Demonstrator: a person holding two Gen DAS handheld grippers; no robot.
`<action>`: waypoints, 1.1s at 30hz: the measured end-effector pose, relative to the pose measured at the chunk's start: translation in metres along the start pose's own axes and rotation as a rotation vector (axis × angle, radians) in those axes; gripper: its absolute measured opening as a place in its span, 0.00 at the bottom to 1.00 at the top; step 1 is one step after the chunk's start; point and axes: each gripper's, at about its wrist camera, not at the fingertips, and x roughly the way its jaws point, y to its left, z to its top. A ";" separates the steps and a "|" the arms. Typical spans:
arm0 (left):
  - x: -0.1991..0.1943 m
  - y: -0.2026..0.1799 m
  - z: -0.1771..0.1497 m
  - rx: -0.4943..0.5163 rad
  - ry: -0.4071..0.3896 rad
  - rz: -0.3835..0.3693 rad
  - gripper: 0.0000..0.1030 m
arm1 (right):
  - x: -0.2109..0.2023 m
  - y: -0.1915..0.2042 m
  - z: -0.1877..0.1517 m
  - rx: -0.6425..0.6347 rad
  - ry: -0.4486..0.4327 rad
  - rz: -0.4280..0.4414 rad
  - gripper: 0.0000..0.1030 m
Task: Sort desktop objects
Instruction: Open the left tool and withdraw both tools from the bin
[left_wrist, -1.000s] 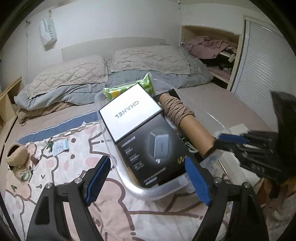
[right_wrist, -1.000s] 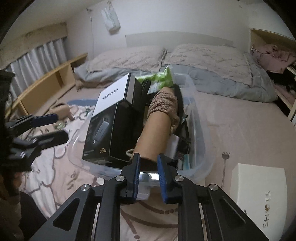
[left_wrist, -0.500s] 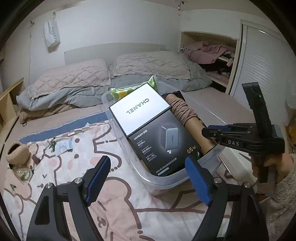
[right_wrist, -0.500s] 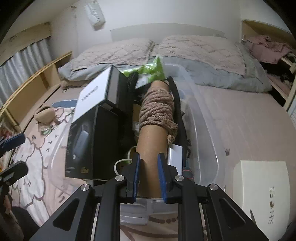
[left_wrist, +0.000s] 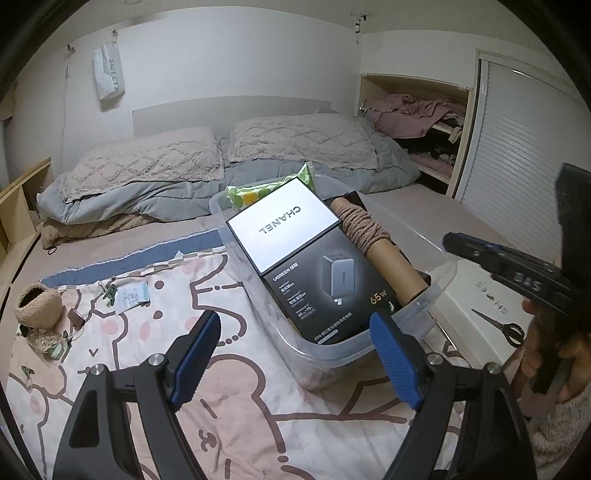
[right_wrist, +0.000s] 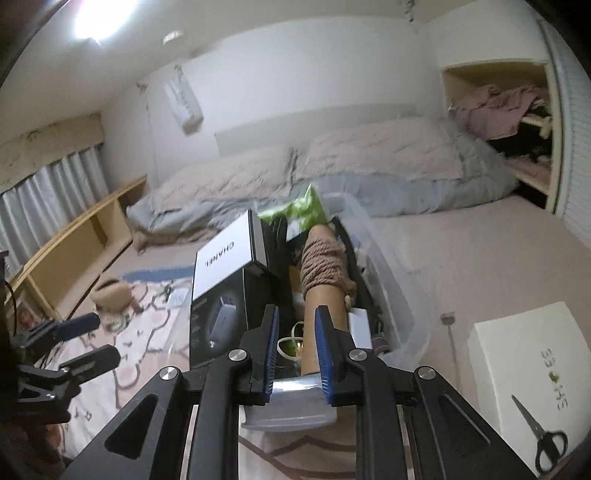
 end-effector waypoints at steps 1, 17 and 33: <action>-0.002 -0.001 0.000 0.001 -0.004 0.000 0.82 | -0.005 0.002 -0.001 0.003 -0.017 -0.004 0.50; -0.046 -0.005 -0.012 0.027 -0.105 0.034 1.00 | -0.068 0.031 -0.028 -0.018 -0.187 -0.097 1.00; -0.090 0.012 -0.023 -0.007 -0.200 0.080 1.00 | -0.105 0.038 -0.044 0.013 -0.233 -0.150 1.00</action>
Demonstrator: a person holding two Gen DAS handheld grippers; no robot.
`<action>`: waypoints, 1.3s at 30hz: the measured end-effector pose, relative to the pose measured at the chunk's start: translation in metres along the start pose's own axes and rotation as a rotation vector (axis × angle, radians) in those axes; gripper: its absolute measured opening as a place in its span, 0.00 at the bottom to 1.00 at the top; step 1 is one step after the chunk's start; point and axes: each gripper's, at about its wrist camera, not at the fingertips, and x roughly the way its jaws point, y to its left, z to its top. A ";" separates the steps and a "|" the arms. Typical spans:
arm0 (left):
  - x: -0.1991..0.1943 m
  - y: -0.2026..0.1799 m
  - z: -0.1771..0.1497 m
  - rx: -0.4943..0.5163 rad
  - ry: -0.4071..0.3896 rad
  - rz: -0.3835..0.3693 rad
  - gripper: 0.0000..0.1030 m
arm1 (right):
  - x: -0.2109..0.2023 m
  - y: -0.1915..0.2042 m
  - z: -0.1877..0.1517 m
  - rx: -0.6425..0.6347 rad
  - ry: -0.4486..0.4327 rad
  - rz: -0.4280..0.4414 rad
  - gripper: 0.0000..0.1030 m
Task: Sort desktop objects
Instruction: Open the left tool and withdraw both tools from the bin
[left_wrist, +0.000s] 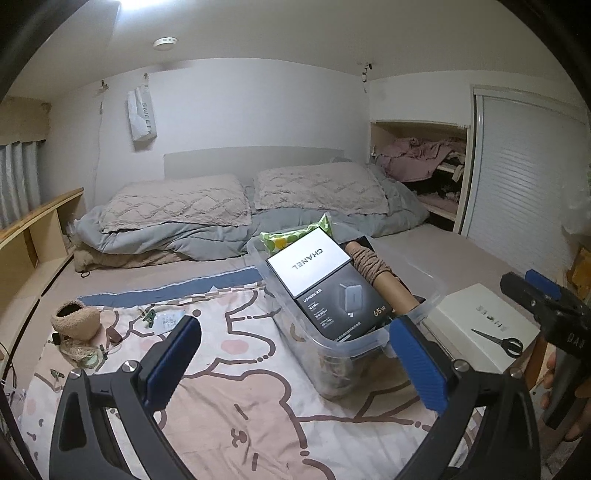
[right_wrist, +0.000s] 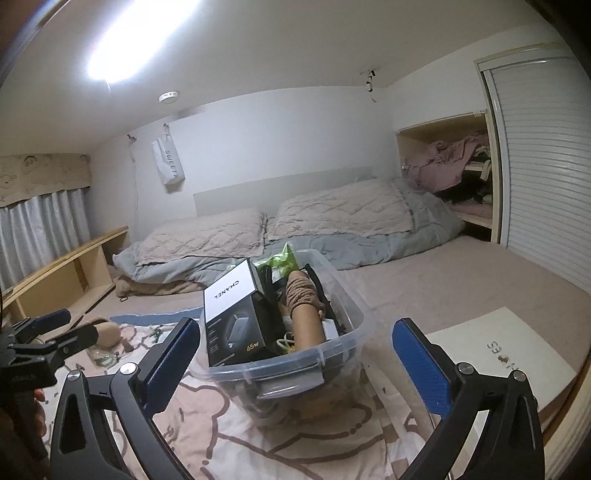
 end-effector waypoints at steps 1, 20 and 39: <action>-0.002 0.001 0.000 -0.001 -0.003 -0.001 1.00 | -0.002 0.001 -0.001 -0.003 -0.002 -0.002 1.00; -0.022 0.044 -0.017 -0.057 -0.040 0.069 1.00 | -0.009 0.030 -0.014 -0.036 -0.048 0.005 1.00; -0.113 0.106 -0.016 -0.115 -0.083 0.245 1.00 | -0.037 0.111 0.001 -0.113 -0.026 0.179 1.00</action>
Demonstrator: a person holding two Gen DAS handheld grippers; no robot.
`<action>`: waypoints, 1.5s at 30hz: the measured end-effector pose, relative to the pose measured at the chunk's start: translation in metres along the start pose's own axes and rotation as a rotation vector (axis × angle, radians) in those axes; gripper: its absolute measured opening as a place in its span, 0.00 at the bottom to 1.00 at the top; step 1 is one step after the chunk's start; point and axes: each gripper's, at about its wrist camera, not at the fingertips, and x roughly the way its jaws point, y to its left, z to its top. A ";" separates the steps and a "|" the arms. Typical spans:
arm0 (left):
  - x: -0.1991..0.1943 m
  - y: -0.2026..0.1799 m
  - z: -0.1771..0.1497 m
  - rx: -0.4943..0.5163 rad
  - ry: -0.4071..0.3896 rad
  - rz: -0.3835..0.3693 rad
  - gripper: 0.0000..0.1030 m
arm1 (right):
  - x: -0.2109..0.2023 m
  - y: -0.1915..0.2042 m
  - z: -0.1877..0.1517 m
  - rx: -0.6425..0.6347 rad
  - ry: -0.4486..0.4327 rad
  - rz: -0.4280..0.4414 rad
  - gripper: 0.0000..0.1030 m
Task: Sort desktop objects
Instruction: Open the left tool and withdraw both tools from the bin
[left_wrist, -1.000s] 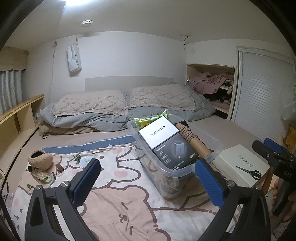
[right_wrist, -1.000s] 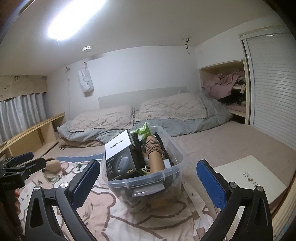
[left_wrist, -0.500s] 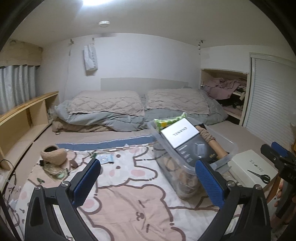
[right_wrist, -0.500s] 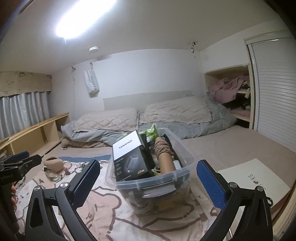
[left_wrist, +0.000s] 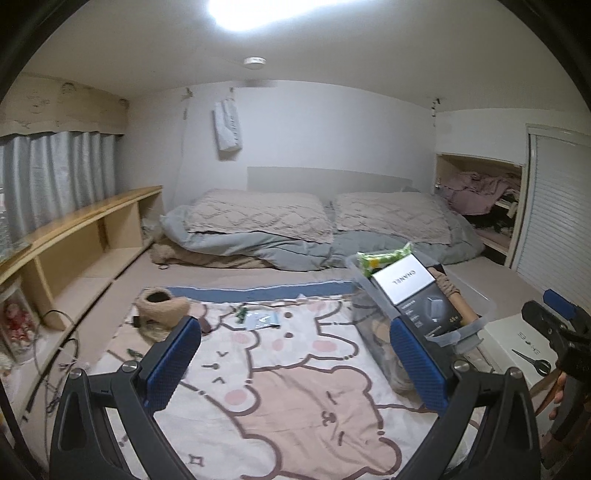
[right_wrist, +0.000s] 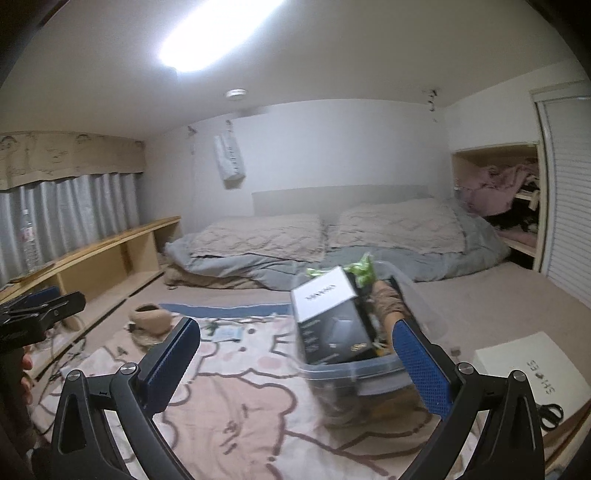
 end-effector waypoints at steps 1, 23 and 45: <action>-0.003 0.002 0.001 -0.001 -0.004 0.008 1.00 | -0.002 0.006 0.001 -0.008 -0.001 0.008 1.00; -0.095 0.075 0.010 -0.057 0.020 0.180 1.00 | -0.012 0.110 0.014 -0.059 0.063 0.266 1.00; -0.072 0.138 0.034 -0.121 0.011 0.140 1.00 | 0.080 0.196 0.048 -0.092 0.215 0.366 1.00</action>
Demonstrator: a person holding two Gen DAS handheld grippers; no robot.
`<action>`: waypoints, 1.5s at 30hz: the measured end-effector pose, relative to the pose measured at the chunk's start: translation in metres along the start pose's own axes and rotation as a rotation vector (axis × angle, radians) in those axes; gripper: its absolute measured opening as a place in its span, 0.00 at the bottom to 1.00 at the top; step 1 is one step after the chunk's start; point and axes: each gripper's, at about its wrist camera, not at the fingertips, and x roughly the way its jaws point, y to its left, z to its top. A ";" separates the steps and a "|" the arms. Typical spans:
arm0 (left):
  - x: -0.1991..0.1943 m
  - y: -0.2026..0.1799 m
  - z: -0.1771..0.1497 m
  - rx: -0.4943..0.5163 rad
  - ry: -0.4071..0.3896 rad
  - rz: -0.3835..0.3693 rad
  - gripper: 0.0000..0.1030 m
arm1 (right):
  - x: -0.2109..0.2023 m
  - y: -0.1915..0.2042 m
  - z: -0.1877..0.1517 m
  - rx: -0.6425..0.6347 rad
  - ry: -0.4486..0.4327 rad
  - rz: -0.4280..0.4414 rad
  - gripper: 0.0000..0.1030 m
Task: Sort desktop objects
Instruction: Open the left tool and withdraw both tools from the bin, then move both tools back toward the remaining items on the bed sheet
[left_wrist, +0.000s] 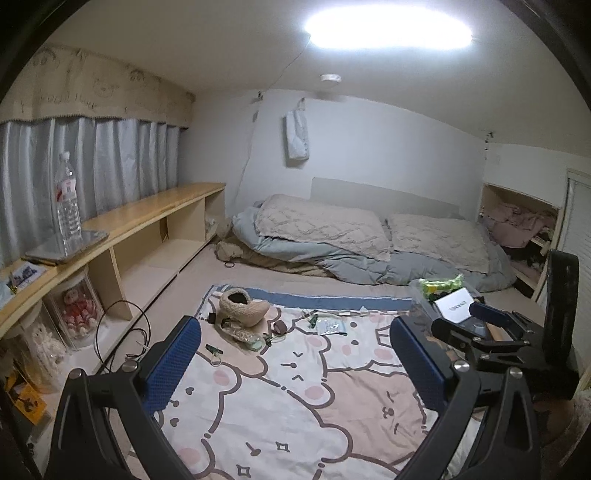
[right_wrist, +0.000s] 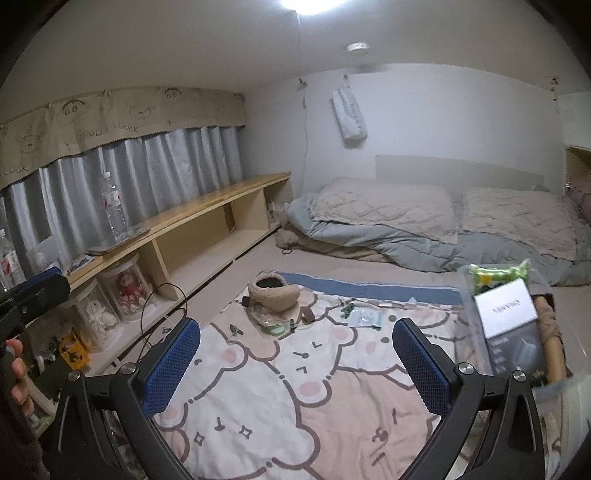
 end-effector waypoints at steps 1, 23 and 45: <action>0.010 0.002 0.001 -0.002 0.009 0.008 1.00 | 0.008 -0.002 0.002 -0.001 0.002 0.005 1.00; 0.236 0.075 0.021 -0.064 -0.010 0.160 1.00 | 0.212 -0.063 0.040 -0.104 0.001 0.026 1.00; 0.389 0.176 -0.146 -0.075 0.362 0.411 1.00 | 0.360 -0.130 -0.075 -0.073 0.369 0.127 1.00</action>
